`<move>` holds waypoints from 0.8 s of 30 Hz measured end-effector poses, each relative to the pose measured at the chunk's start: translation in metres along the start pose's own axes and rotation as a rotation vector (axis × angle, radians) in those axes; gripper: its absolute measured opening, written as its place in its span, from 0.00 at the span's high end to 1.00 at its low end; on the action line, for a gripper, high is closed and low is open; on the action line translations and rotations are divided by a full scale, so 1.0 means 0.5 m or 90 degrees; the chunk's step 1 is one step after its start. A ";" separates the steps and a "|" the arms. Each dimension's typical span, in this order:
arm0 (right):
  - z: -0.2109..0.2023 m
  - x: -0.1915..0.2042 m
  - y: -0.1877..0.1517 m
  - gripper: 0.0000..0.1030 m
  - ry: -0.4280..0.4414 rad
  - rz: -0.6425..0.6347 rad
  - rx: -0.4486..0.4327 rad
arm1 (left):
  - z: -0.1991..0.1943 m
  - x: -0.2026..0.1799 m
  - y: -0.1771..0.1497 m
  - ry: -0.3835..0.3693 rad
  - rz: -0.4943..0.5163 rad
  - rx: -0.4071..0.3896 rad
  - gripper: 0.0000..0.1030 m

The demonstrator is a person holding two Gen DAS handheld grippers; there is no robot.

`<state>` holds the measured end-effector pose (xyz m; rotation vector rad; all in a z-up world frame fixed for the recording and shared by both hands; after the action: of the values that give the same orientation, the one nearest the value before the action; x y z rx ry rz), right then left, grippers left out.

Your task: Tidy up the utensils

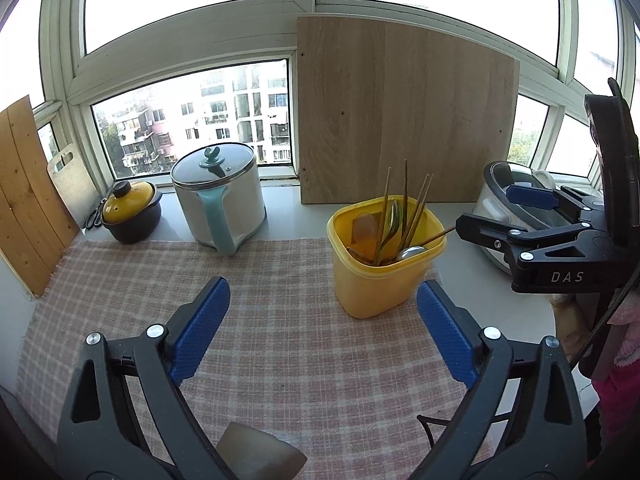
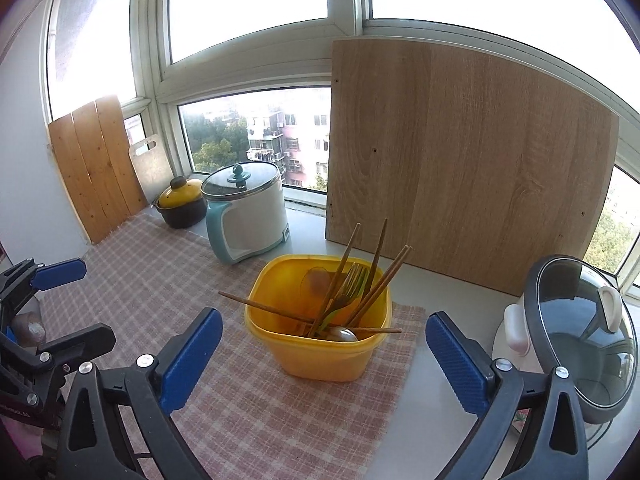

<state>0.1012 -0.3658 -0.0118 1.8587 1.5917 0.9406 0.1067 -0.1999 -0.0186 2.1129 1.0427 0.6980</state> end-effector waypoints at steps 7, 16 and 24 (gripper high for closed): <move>-0.008 -0.006 -0.022 0.00 -0.010 0.011 0.003 | -0.014 -0.005 -0.014 0.006 0.005 0.003 0.01; -0.003 -0.014 -0.036 0.00 -0.014 0.023 0.013 | -0.009 -0.006 -0.027 0.017 0.000 0.027 0.01; 0.000 -0.010 -0.037 0.00 -0.015 0.018 0.016 | -0.013 -0.002 -0.026 0.022 -0.005 0.024 0.01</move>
<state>0.0891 -0.3676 -0.0268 1.9063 1.5741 0.9118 0.0953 -0.1927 -0.0247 2.1349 1.0895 0.7182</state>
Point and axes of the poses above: each gripper's, at about its wrist camera, not at the fingertips, and z roughly the way its jaws point, x to its left, y to its top, the point moved 8 cm from there along z, roughly the way its jaws point, and after that the axes turned 13 degrees about z, right-handed, at the moved point
